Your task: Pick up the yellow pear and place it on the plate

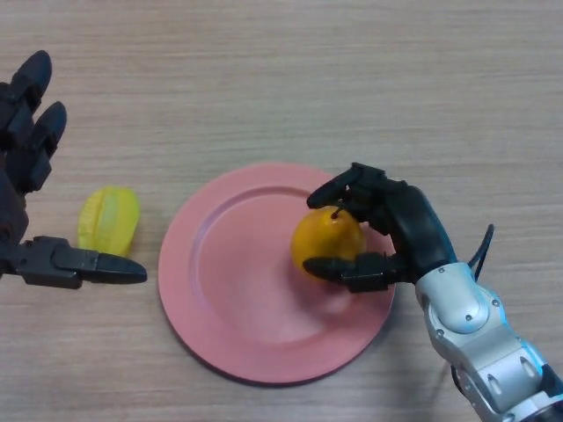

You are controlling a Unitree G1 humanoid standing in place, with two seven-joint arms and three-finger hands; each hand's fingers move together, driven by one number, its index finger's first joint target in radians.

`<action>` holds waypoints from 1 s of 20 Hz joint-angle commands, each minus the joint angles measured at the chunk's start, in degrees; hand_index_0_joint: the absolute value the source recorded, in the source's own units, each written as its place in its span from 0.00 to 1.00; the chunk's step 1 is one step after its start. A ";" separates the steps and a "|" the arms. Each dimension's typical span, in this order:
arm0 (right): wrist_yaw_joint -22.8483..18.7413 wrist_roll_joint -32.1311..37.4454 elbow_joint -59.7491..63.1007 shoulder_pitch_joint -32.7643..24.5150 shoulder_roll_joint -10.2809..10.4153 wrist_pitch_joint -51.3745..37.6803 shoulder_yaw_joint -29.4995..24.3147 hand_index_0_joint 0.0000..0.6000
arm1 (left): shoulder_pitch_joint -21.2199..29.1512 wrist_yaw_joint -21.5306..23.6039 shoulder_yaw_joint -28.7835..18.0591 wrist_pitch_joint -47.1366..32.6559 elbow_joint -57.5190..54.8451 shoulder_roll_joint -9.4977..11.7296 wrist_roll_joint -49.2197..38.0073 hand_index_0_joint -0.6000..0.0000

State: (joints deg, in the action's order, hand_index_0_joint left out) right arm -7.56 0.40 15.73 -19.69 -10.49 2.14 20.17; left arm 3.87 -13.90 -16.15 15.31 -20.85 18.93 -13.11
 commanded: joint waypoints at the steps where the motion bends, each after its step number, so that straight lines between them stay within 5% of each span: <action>1: 0.66 2.37 -5.89 -0.20 -0.40 -4.47 -1.58 1.00 | 1.00 0.49 -2.08 -8.10 -2.95 1.95 0.03 1.00; 5: 3.89 1.49 -9.87 1.37 -0.40 1.95 -1.17 1.00 | -0.37 -1.51 -3.11 -5.67 -5.28 1.61 -0.82 1.00; 7: 4.36 1.20 -10.46 1.46 -0.40 2.63 -1.05 0.67 | -0.47 -1.49 -3.29 -5.83 -5.45 1.53 -0.68 1.00; 10: 4.70 -0.54 -13.31 2.29 -0.40 3.32 -0.73 0.03 | -1.31 -0.95 -3.56 -5.95 -6.80 1.02 -0.58 1.00; 17: 5.93 1.13 -24.43 4.08 -0.40 6.95 -4.38 0.00 | -2.51 -3.02 -5.04 -1.50 -10.81 0.84 -1.46 1.00; 20: 11.09 1.18 -33.54 6.52 -0.40 12.25 -9.82 0.00 | -3.01 -2.49 -4.95 -1.17 -11.91 0.17 -1.85 1.00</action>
State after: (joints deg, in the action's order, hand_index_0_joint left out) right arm 3.26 0.42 -14.34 -11.64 -10.52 19.31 14.05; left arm -0.32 -16.67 -17.01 19.41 -29.26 17.41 -13.22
